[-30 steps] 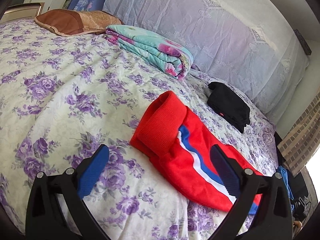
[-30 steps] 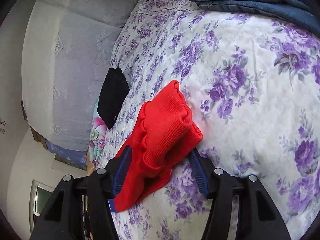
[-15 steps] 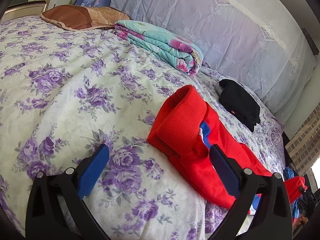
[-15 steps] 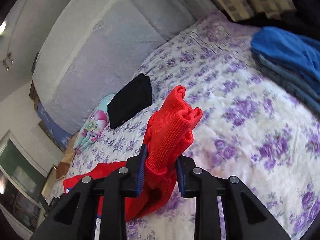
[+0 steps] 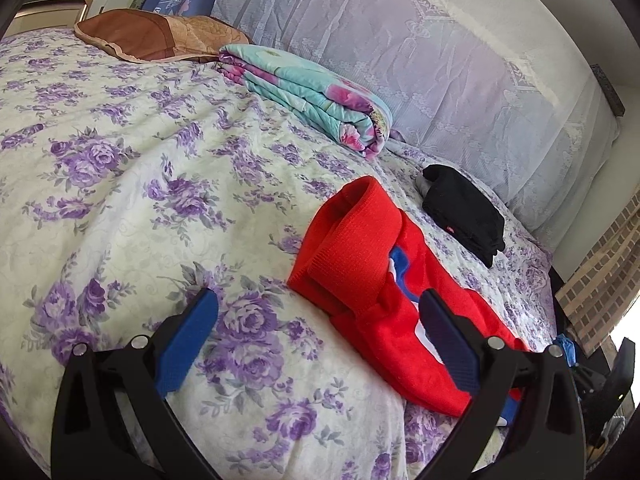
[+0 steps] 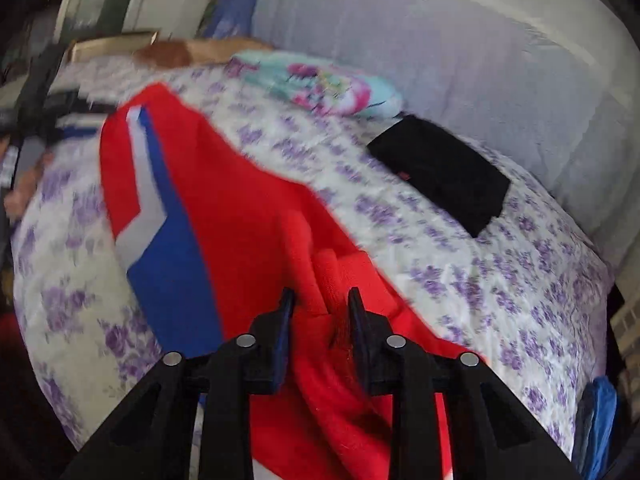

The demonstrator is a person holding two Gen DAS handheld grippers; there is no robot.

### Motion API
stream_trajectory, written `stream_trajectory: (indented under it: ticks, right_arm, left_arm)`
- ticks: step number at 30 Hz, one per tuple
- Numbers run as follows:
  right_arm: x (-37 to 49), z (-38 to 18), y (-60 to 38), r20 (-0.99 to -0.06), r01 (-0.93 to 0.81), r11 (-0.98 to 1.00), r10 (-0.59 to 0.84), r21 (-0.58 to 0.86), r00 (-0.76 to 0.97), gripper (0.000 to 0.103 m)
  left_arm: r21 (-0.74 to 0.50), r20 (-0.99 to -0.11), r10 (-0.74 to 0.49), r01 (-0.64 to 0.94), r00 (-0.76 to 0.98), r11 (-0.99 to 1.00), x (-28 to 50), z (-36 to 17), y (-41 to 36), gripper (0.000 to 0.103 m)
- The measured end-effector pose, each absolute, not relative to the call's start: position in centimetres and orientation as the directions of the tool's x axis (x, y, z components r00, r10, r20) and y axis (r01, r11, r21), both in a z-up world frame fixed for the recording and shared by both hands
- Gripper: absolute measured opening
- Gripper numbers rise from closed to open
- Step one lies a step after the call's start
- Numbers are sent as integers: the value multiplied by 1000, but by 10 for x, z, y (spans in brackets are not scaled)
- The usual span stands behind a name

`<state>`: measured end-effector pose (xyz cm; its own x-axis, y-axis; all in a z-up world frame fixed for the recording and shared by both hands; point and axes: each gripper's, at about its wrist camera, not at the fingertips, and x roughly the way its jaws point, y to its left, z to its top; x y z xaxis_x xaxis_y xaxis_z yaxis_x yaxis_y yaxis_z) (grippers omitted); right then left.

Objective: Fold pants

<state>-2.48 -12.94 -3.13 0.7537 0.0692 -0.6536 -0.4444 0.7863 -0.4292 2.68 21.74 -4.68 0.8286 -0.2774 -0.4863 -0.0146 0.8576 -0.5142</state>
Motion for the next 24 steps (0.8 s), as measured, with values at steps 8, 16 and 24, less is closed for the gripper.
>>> stream_trajectory:
  ticks: [8,16,24]
  right_arm:
    - [-41,26,-155,-616,-457,884,306,-99,726,55]
    - [14,-20,-182,-698,-284,956,158,-68,698,57]
    - [4,-9,-187,-649,-294,954,262,61,715,59]
  left_arm:
    - [-521,-473,-293,4,831,854,26,-47,218,98]
    - [-521,-473,-295,6,830,853,26,-47,217,98]
    - [-522,-471,-296,8,831,853,25,-46,216,98]
